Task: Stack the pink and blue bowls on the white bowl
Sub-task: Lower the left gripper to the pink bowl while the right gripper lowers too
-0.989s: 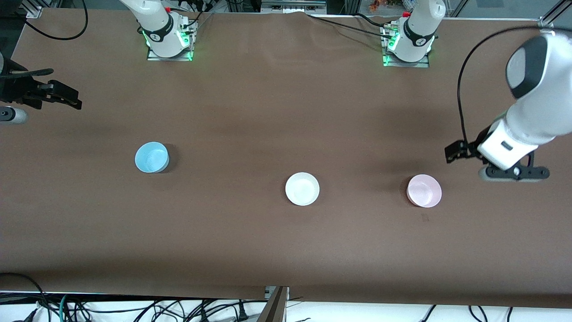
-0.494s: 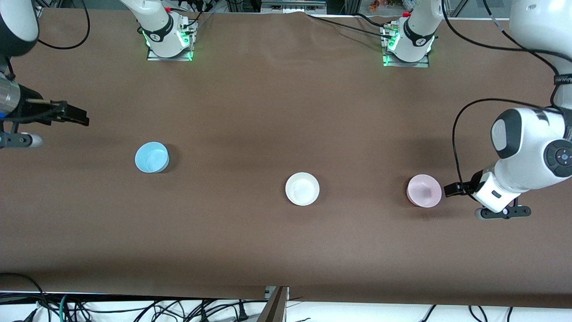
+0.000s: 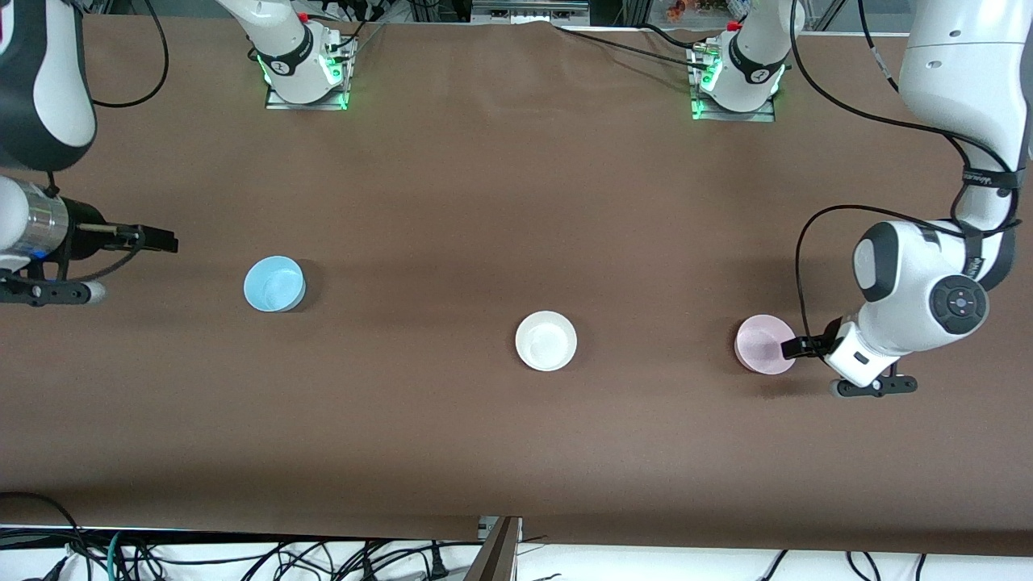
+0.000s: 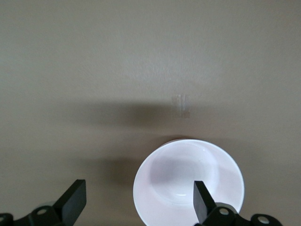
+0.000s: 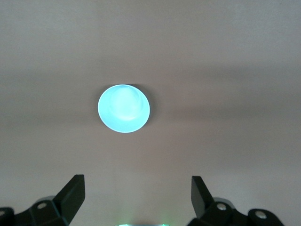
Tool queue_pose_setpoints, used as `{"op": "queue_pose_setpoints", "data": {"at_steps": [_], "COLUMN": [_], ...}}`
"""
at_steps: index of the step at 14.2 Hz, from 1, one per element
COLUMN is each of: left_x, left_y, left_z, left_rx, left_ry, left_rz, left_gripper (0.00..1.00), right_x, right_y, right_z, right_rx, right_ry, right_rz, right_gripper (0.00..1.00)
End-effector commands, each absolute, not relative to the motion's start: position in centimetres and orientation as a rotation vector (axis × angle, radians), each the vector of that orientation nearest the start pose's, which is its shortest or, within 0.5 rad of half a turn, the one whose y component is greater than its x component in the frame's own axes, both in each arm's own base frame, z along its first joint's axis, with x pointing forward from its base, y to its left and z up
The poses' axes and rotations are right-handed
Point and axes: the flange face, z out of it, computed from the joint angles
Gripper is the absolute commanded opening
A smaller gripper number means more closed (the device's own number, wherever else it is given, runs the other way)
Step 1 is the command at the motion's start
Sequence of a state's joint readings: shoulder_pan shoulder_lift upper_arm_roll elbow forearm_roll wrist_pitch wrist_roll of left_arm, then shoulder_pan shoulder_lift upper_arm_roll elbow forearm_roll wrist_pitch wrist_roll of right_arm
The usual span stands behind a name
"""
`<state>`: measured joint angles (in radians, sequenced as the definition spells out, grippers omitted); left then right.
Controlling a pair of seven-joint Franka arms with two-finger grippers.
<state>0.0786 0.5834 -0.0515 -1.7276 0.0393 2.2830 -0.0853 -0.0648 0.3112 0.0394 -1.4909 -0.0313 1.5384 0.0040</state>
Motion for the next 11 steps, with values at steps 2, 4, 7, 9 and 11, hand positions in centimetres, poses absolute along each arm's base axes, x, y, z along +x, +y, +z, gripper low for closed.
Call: {"op": "queue_pose_setpoints", "data": {"at_steps": [2, 4, 7, 9, 11], "left_x": [64.4, 63.9, 63.5, 62.9, 62.6], "left_y": [2.1, 2.1, 2.1, 2.1, 2.1], "left_z": [23.0, 22.7, 22.9, 22.6, 22.4], "left_rx": [-3.125, -3.108, -3.108, -3.107, -3.107], "left_ry": [-0.099, -0.037, -0.029, -0.028, -0.027], "left_rz": [0.033, 0.044, 0.049, 0.071, 0.080], "left_gripper": [1.00, 1.00, 0.97, 0.83, 0.76], "right_x": [64.6, 65.5, 66.0, 65.3, 65.0], "right_y": [-2.3, -2.4, -3.2, -3.5, -3.4], "right_z": [40.4, 37.0, 32.5, 30.2, 29.7], "right_rx": [-3.103, -3.093, -3.091, -3.058, -3.051], "right_ry": [0.033, 0.046, 0.065, 0.099, 0.103], "right_rz": [0.469, 0.487, 0.465, 0.447, 0.455], "right_gripper": [1.00, 1.00, 1.00, 1.00, 1.00]}}
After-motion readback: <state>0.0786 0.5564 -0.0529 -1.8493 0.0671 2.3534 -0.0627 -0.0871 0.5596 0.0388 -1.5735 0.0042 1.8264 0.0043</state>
